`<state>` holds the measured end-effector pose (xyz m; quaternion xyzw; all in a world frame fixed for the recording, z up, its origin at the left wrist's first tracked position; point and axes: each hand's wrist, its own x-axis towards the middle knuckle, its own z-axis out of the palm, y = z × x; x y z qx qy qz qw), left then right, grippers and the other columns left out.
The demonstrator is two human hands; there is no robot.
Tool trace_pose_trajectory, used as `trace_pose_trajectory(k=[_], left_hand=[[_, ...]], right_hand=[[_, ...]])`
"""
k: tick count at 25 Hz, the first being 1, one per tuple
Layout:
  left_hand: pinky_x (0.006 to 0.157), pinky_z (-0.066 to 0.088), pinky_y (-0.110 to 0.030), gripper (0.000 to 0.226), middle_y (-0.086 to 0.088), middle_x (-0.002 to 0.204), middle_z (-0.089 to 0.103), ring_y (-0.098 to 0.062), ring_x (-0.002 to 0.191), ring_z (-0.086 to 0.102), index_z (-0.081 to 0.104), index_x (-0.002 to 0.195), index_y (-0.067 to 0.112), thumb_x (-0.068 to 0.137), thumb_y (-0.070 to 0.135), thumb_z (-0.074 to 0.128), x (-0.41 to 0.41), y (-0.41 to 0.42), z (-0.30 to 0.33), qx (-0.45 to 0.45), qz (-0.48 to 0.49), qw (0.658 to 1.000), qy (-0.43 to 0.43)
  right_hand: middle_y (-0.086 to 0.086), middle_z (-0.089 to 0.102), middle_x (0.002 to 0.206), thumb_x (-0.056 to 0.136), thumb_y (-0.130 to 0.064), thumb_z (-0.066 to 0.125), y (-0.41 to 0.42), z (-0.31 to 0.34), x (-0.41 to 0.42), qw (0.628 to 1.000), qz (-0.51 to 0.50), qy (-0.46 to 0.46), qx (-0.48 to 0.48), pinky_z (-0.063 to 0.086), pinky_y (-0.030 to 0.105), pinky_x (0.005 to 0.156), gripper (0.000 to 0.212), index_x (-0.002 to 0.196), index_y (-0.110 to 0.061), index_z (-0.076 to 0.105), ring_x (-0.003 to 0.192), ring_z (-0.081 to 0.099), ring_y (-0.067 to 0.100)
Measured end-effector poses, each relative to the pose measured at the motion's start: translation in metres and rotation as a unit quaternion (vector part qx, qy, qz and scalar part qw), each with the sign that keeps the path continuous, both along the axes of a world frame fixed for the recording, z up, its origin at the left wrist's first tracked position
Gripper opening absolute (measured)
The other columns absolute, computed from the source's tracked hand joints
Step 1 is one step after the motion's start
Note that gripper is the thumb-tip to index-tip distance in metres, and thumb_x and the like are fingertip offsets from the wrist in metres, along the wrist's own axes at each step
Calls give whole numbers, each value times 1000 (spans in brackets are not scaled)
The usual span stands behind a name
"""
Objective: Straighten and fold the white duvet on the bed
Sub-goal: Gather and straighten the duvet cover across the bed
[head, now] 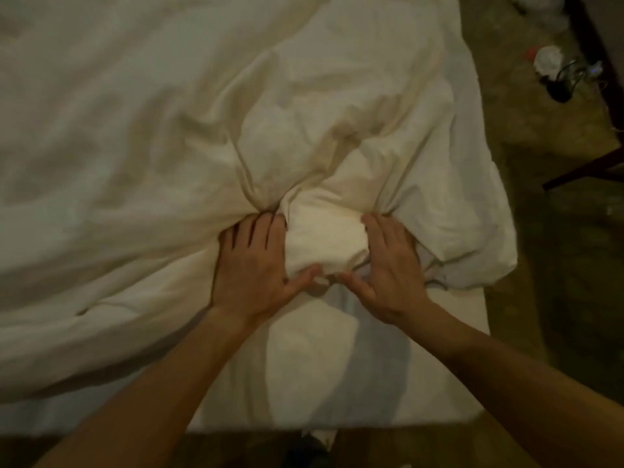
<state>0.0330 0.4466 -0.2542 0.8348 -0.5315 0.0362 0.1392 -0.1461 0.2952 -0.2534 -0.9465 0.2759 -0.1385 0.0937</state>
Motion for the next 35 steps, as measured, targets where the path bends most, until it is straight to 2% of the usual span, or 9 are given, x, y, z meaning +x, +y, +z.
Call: trace_pose_trajectory(k=[4,7,10,17,21,25,28,31,35], left_hand=[[70,34,-39,65,-9,83,63,-29,76,58,62,88,10,93,69,36,22,-21,-15,-50,-17,996,-68],[62,36,-35,60,-6,66,63,-27,61,61,62,73,14,97,64,39,34,-28,-8,-75,-14,995,-64],[50,34,-28,66,-4,57,64,-24,48,59,63,65,17,96,68,35,27,-19,3,-87,-22,996,-19],[53,26,-21,71,2,50,54,-17,40,49,57,59,20,97,68,21,-30,43,53,-85,-143,983,77],[49,35,-26,78,0,51,59,-22,42,55,59,59,21,93,76,15,-48,63,33,43,-119,991,36],[62,40,-33,70,-4,73,65,-25,64,61,63,77,19,94,72,20,-57,60,36,59,-98,993,23],[89,44,-44,66,-10,115,65,-30,104,59,66,115,13,96,65,30,-106,54,66,-29,-139,987,74],[115,28,-43,74,-8,149,45,-24,138,38,43,146,17,98,66,17,-159,3,64,25,-179,971,155],[122,5,-51,86,-5,166,7,-24,153,-1,10,158,21,92,73,-6,-203,-53,19,152,-160,972,75]], right_hand=[[18,61,83,95,-74,30,-32,-20,26,995,22,-99,19,32,33,70,81,89,0,64,75,57,33],[14,65,65,94,-78,20,-42,-16,35,994,5,-103,23,36,30,57,89,77,-5,69,56,61,33],[15,67,60,93,-80,15,-34,1,23,996,4,-80,44,37,27,57,98,75,-4,74,52,63,34],[8,69,63,95,-77,18,36,68,-74,997,27,-77,11,50,29,56,91,83,-8,77,51,65,27],[1,63,63,94,-80,22,78,25,-88,998,-5,15,53,31,22,53,79,72,-17,64,55,61,23],[6,65,88,97,-74,27,80,29,-104,990,-43,-44,125,41,27,67,77,97,-10,69,79,61,23],[17,65,125,98,-69,26,84,68,-138,986,-45,-139,77,42,38,106,83,123,0,65,119,56,28],[17,48,150,97,-72,18,50,58,-161,991,-116,-37,50,24,54,121,89,143,-3,50,143,39,31],[5,20,166,90,-85,9,15,1,-216,967,-204,58,144,19,63,118,101,159,-13,22,153,18,24]])
